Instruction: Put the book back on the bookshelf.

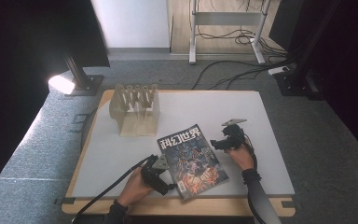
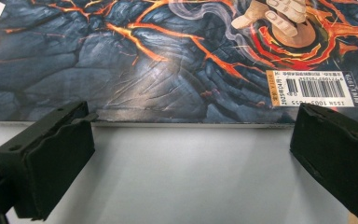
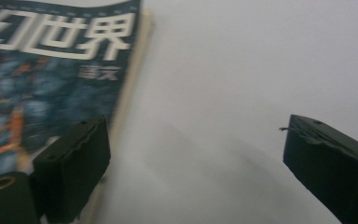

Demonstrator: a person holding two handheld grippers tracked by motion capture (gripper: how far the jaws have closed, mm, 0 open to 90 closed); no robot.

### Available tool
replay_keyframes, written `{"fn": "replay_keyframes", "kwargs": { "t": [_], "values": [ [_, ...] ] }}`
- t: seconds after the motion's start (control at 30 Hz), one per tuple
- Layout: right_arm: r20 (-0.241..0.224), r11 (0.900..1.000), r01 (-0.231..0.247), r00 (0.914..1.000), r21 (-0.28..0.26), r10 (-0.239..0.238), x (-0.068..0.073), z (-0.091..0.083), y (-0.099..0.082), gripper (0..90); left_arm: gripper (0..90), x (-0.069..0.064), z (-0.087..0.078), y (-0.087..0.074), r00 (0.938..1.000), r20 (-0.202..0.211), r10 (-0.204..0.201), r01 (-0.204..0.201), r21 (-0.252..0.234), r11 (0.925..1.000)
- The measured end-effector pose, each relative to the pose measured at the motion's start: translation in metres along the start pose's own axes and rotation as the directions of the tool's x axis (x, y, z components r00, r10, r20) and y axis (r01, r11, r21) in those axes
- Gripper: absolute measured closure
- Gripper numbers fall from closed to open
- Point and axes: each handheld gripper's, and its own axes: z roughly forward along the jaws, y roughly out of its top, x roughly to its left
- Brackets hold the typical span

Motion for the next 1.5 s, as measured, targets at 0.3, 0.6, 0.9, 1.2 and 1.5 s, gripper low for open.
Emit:
{"fn": "replay_keyframes", "kwargs": {
  "t": [0.3,0.6,0.9,1.2,1.5],
  "values": [
    [-0.197,0.9991,-0.04,0.9795,0.015,0.042,0.026,0.004,-0.004,14.2,0.0,0.003,-0.001,0.0,0.9999,-0.01,-0.009,0.009,-0.001,1.0],
    [-0.202,0.9979,-0.047,0.9778,0.044,0.055,0.037,0.021,-0.003,20.0,0.0,0.005,0.0,0.0,0.9999,-0.009,-0.012,0.012,0.0,0.9999],
    [-0.21,0.992,-0.106,0.9706,0.069,0.118,0.039,0.014,-0.006,30.7,0.0,0.004,0.0,0.0,0.9999,-0.01,-0.013,0.013,0.0,0.9999],
    [-0.292,0.9914,-0.115,0.9477,0.064,0.128,0.036,-0.002,-0.008,44.4,0.0,0.004,0.0,0.0,0.9999,-0.012,-0.01,0.01,0.0,0.9999],
    [-0.266,0.9963,-0.054,0.9613,0.067,0.07,0.034,0.022,0.022,55.6,0.0,0.003,0.0,0.0,0.9998,-0.017,-0.01,0.01,-0.002,0.9999]
  ]
}}
